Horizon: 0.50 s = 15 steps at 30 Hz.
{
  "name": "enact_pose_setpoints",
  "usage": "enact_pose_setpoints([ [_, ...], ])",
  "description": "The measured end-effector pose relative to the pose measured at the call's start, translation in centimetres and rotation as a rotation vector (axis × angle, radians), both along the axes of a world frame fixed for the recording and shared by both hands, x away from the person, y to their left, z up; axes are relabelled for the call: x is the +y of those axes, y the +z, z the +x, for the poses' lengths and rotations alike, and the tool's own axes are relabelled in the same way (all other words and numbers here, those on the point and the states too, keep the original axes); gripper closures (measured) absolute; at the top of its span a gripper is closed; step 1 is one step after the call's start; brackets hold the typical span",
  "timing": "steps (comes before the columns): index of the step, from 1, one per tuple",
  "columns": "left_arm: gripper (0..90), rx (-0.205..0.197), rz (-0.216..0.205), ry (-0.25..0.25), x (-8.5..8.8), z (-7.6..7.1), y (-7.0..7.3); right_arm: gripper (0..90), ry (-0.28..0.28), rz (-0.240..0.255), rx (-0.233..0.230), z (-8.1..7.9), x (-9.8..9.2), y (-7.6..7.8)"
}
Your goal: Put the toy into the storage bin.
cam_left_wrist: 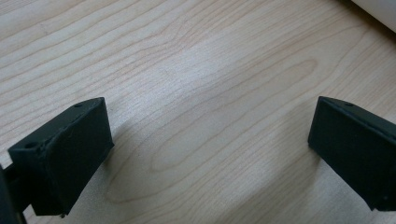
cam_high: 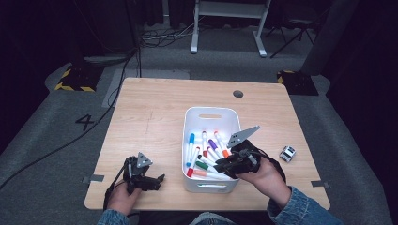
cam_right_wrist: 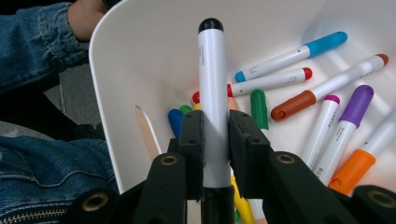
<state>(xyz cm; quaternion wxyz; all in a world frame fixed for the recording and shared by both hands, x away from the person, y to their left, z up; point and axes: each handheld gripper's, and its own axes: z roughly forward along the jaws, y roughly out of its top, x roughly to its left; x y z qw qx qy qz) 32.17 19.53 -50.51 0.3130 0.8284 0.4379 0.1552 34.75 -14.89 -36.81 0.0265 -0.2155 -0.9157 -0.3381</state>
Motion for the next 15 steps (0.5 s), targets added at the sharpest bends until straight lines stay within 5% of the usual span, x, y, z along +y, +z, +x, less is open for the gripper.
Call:
enact_pose_setpoints([
  [2,0.0,0.001,0.0,0.0,0.0,0.0,0.0,62.5,0.005,-0.029,0.014,0.0,0.3,-0.3],
  [7,0.0,0.001,0.0,0.0,0.0,0.0,0.0,39.7,0.008,0.026,-0.026,-0.1,0.2,-0.1],
  [15,0.0,0.007,0.0,0.004,0.0,0.0,0.0,33.2,-0.03,0.081,-0.112,0.1,-1.8,1.6],
])
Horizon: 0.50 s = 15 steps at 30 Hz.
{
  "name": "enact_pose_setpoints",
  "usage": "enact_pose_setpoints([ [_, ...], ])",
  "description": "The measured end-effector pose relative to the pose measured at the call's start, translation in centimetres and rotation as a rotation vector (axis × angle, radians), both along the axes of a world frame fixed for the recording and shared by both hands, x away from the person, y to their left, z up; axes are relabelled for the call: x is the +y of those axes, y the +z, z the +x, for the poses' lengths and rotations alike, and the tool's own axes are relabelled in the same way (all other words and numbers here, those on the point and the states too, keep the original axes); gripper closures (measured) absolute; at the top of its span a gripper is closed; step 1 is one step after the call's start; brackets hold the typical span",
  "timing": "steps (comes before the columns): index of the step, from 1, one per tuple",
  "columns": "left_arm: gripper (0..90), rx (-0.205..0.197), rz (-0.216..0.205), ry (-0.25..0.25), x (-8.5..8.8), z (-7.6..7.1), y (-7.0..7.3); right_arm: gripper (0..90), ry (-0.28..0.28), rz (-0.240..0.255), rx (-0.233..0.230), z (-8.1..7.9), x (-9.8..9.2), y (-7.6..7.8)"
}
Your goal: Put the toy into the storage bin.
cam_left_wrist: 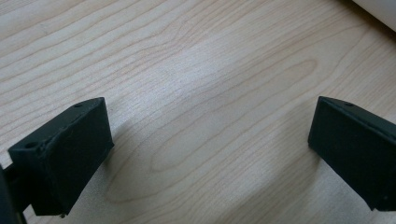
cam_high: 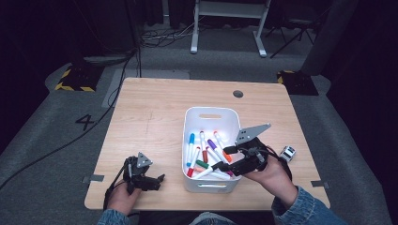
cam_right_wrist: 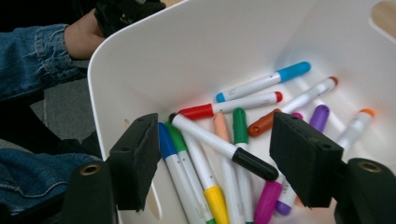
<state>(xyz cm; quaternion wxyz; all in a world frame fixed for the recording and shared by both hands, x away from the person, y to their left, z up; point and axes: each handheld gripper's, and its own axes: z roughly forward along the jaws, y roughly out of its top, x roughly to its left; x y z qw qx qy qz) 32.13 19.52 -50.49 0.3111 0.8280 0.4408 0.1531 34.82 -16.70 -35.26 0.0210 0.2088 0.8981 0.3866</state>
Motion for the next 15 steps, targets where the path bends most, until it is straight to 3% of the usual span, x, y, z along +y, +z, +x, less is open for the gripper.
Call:
enact_pose_setpoints([
  [7,0.0,-0.006,0.0,-0.004,0.0,0.0,0.0,28.9,-0.042,0.021,-0.03,0.3,-2.1,0.9],
  [10,0.0,0.009,0.0,0.007,0.0,-0.1,0.0,22.7,-0.081,0.028,-0.042,0.5,-3.4,1.2],
  [11,0.0,-0.007,0.0,-0.005,0.0,0.1,0.0,20.3,-0.095,0.027,-0.049,0.5,-3.8,1.3],
  [15,0.0,-0.006,0.0,-0.004,0.0,0.0,0.0,14.6,-0.128,0.025,-0.083,0.5,-5.4,1.5],
])
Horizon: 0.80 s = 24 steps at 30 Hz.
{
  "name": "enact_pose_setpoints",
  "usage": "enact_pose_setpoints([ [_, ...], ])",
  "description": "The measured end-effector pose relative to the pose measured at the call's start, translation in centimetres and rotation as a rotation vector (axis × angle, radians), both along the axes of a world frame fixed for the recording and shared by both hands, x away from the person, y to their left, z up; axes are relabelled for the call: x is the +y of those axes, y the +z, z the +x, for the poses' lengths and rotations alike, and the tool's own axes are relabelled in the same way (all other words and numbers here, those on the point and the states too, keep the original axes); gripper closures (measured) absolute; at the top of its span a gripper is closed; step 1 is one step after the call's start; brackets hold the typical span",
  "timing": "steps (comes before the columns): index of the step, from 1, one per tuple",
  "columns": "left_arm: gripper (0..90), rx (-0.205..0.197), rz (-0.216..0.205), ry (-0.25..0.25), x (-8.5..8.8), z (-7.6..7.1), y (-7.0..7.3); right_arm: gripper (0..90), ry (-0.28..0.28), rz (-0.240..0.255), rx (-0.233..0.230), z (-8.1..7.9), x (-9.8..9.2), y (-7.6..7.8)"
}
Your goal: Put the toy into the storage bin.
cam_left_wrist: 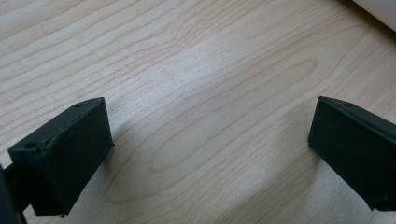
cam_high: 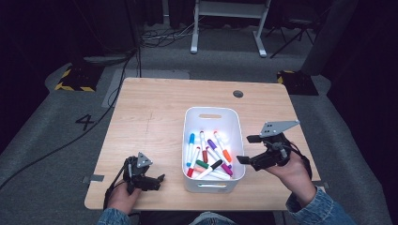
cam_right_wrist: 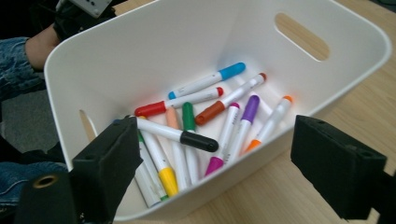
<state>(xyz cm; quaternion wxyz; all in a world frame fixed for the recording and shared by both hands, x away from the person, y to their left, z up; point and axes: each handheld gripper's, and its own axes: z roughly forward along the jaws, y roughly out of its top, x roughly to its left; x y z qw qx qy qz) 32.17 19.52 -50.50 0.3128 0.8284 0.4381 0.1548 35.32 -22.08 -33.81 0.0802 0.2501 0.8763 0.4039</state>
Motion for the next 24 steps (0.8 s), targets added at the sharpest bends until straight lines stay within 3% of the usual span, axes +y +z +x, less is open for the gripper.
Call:
enact_pose_setpoints([
  [8,0.0,0.002,-0.005,0.002,0.0,0.0,0.0,1.8,-0.091,0.007,-0.07,0.7,-3.6,-0.3],
  [12,0.0,-0.002,-0.001,-0.003,0.0,0.1,0.0,0.0,-0.167,0.005,-0.058,1.6,-6.1,-1.0],
  [19,0.0,-0.002,-0.001,-0.003,0.0,0.1,0.0,0.0,-0.247,-0.018,-0.046,3.1,-9.8,-2.3],
  [24,0.0,-0.002,-0.001,-0.003,0.0,0.1,0.0,0.0,-0.321,-0.021,-0.014,4.1,-12.2,-3.5],
])
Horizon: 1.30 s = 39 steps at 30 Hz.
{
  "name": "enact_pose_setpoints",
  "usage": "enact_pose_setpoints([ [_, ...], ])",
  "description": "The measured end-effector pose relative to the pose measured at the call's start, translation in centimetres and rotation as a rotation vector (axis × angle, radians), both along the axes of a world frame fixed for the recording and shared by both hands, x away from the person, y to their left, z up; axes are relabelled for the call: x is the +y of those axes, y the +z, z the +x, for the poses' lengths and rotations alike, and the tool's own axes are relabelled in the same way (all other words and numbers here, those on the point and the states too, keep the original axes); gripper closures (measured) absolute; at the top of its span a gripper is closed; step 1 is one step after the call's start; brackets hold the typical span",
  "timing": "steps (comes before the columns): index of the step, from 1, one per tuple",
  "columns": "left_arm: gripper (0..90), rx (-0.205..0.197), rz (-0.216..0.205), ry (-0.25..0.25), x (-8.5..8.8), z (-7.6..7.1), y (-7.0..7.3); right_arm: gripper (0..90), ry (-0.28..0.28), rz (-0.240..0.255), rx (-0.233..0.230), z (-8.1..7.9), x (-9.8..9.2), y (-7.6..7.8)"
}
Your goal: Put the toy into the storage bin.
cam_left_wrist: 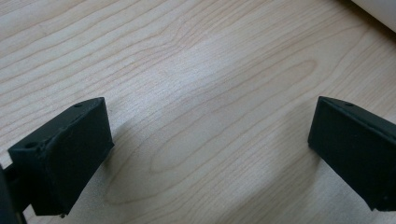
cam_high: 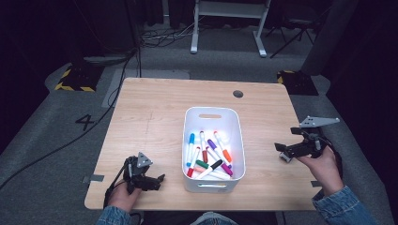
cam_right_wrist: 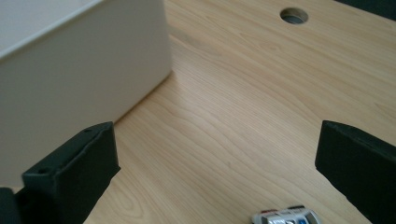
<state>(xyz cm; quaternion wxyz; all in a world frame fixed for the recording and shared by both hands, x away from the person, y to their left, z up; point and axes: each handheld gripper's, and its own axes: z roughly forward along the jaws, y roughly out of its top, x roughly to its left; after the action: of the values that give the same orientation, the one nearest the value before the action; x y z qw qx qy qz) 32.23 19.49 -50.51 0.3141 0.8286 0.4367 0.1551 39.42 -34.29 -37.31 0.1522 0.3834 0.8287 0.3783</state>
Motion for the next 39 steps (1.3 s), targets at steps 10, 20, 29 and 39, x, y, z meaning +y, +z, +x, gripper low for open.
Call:
enact_pose_setpoints([
  [10,0.0,0.0,0.0,0.0,0.0,0.0,0.0,0.0,-0.083,-0.016,0.055,1.4,-3.4,-2.6],
  [20,0.0,0.0,0.0,0.0,0.0,0.0,0.0,0.0,-0.117,-0.021,0.084,2.2,-5.3,-5.5],
  [29,0.0,0.0,0.0,0.0,0.0,0.0,0.0,0.0,-0.124,-0.009,0.134,2.9,-5.9,-8.3],
  [39,0.0,0.0,0.0,0.0,0.0,0.0,0.0,0.0,-0.125,-0.037,0.16,3.0,-5.9,-9.9],
])
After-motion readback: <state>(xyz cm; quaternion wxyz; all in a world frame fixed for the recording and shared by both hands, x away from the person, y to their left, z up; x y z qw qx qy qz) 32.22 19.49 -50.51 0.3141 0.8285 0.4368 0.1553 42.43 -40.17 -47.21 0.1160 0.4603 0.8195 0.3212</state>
